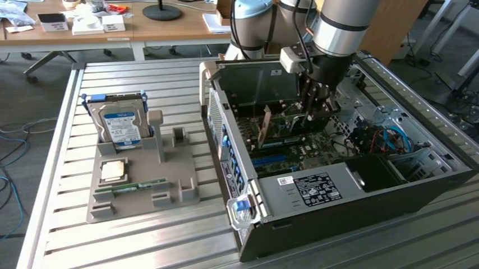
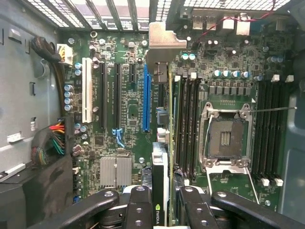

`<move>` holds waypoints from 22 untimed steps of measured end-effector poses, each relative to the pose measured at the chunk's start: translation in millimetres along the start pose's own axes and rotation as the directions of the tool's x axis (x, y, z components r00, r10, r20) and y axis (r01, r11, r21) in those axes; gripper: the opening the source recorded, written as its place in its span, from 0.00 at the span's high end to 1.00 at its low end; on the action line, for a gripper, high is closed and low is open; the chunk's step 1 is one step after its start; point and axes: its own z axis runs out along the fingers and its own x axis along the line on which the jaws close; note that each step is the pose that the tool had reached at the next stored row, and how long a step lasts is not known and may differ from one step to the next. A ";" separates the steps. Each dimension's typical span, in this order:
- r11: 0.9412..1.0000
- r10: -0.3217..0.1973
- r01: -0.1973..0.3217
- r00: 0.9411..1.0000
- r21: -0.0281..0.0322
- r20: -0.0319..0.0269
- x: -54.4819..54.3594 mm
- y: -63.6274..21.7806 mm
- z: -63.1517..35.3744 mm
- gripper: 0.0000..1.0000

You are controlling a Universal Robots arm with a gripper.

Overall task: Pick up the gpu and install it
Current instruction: 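Insert the gpu into the slot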

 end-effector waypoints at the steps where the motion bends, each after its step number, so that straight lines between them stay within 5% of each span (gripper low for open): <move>1: 1.000 0.000 0.000 1.000 0.000 0.000 0.6 0.4 0.3 0.73; 22: 1.000 0.000 0.000 1.000 0.000 0.000 7.5 16.9 2.0 0.73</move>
